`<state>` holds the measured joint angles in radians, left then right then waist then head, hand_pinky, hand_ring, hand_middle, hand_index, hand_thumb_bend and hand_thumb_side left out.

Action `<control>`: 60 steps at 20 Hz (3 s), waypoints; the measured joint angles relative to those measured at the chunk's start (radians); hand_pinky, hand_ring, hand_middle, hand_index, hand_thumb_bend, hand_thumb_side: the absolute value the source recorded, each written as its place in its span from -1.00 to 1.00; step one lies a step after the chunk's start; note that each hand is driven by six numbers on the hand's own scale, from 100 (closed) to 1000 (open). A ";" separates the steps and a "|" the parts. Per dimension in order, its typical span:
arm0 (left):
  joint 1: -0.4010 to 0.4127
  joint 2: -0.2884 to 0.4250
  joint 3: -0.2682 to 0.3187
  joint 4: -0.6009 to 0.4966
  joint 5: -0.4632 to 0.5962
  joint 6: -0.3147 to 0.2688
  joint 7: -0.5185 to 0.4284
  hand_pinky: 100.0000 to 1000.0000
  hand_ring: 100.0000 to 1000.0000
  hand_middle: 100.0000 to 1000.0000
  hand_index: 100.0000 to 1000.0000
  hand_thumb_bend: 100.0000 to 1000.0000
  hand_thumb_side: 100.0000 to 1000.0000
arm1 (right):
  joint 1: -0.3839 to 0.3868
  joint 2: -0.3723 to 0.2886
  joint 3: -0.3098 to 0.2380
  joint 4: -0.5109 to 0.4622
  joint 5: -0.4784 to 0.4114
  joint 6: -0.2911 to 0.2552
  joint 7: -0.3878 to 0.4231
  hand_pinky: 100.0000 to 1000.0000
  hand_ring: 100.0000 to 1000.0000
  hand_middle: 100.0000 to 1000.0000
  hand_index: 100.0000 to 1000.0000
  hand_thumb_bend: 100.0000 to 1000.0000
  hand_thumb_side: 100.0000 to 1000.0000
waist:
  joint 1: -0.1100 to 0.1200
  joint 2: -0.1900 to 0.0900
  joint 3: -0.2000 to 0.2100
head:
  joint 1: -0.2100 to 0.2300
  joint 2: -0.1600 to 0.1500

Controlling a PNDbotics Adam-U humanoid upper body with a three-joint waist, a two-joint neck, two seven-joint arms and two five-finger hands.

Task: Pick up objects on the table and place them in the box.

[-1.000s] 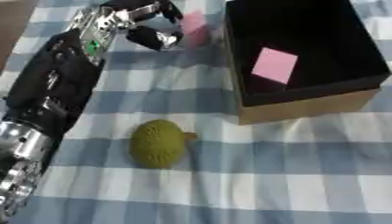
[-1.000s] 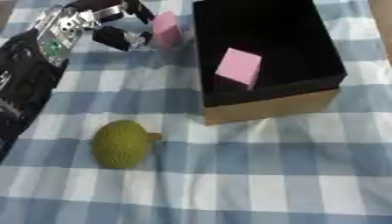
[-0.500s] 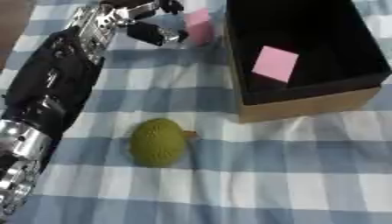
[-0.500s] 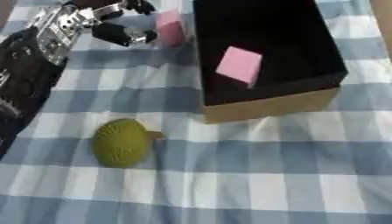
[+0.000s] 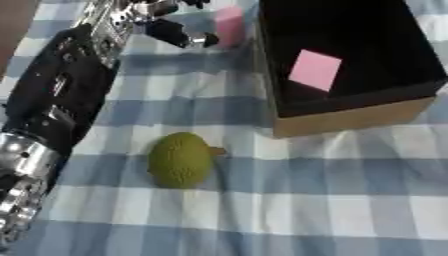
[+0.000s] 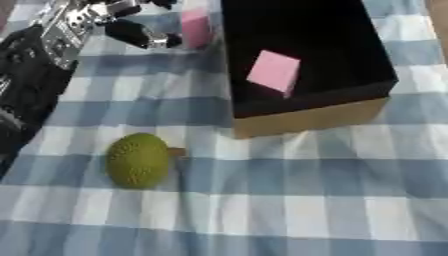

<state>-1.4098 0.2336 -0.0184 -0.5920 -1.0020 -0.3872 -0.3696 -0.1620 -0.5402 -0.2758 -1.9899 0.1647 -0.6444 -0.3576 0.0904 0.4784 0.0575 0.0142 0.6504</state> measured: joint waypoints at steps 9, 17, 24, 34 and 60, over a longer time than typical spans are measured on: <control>-0.012 -0.017 0.005 0.012 0.019 -0.014 -0.013 0.92 0.82 0.63 0.91 -0.07 0.56 | -0.015 0.000 0.006 0.000 -0.009 0.002 0.014 0.81 0.98 -0.33 0.81 -1.00 -0.18 | 0.000 0.008 -0.011 | 0.015 -0.010; -0.012 -0.027 0.011 0.025 0.005 -0.005 0.019 0.89 0.79 0.58 0.86 -0.24 0.59 | -0.024 0.000 0.009 0.000 -0.017 0.005 0.027 0.81 1.00 -0.33 0.81 -1.00 -0.18 | 0.003 0.017 -0.022 | 0.024 -0.019; -0.012 -0.034 0.011 0.034 0.027 -0.006 0.039 0.84 0.73 0.50 0.52 -0.64 0.50 | -0.024 0.002 0.012 0.000 -0.018 0.007 0.036 0.82 1.00 -0.34 0.82 -1.00 -0.18 | 0.003 0.019 -0.024 | 0.026 -0.019; -0.012 -0.034 0.011 0.040 0.049 0.027 0.083 0.77 0.62 0.39 0.23 -1.00 0.12 | -0.021 0.008 0.012 0.000 -0.022 0.006 0.038 0.82 1.00 -0.34 0.82 -1.00 -0.18 | 0.003 0.019 -0.022 | 0.027 -0.018; -0.008 -0.025 -0.058 -0.177 0.287 0.008 0.053 0.72 0.54 0.31 0.15 -1.00 -0.15 | 0.026 -0.004 0.011 0.000 -0.034 -0.015 0.009 0.80 0.90 -0.29 0.80 -1.00 -0.18 | 0.003 -0.032 -0.002 | 0.002 0.036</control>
<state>-1.4181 0.2086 -0.0764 -0.7686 -0.7150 -0.3790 -0.3169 -0.1359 -0.5444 -0.2644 -1.9899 0.1303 -0.6597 -0.3486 0.0933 0.4463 0.0551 0.0167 0.6862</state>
